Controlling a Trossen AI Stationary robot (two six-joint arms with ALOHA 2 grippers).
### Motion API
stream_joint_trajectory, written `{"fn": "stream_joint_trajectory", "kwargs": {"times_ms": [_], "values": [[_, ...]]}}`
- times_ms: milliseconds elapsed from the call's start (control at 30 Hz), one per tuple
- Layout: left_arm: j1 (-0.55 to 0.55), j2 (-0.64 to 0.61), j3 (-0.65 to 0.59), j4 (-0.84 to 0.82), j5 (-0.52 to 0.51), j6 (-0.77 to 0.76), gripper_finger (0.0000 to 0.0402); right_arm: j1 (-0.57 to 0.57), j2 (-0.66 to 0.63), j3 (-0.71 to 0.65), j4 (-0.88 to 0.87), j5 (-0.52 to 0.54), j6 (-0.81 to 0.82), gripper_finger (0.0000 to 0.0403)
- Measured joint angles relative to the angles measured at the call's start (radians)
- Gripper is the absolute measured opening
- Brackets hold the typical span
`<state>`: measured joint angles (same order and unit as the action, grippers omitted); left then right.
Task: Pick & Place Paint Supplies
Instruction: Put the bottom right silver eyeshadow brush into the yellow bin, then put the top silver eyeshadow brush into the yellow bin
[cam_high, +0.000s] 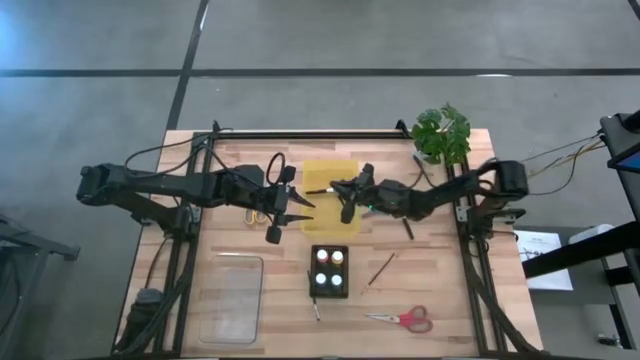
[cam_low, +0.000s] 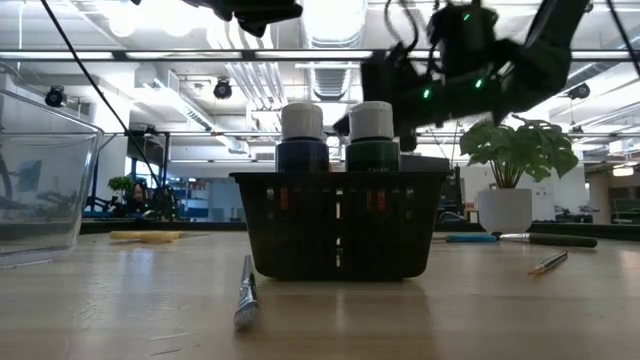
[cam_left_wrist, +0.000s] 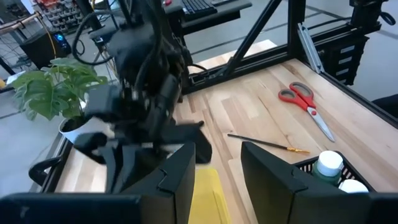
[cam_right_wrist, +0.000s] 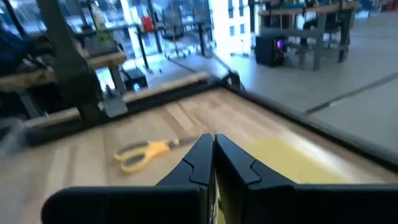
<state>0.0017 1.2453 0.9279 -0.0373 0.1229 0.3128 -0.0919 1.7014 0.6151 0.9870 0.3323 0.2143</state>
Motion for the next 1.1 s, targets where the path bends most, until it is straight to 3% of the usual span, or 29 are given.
{"fn": "stream_joint_trajectory", "kwargs": {"times_ms": [267, 467, 867, 967, 1100], "values": [[0.000, 0.000, -0.001, -0.013, 0.000, 0.000, 0.0138, -0.011, 0.086, 0.013, 0.063, -0.008, 0.018, 0.0008], [0.000, 0.000, -0.002, -0.016, 0.000, 0.000, 0.0138, -0.031, 0.088, 0.012, 0.064, -0.077, 0.041, 0.0020], [0.000, 0.000, -0.002, -0.021, 0.000, 0.000, 0.0138, -0.047, 0.058, 0.000, 0.056, -0.072, 0.054, 0.0185], [0.000, 0.000, -0.002, -0.026, 0.000, 0.000, 0.0138, -0.046, -0.018, -0.019, -0.055, -0.061, 0.099, 0.0200], [0.001, 0.000, -0.002, -0.042, -0.014, 0.001, 0.0138, -0.010, -0.165, -0.046, -0.393, 0.029, 0.184, 0.0203]]}}
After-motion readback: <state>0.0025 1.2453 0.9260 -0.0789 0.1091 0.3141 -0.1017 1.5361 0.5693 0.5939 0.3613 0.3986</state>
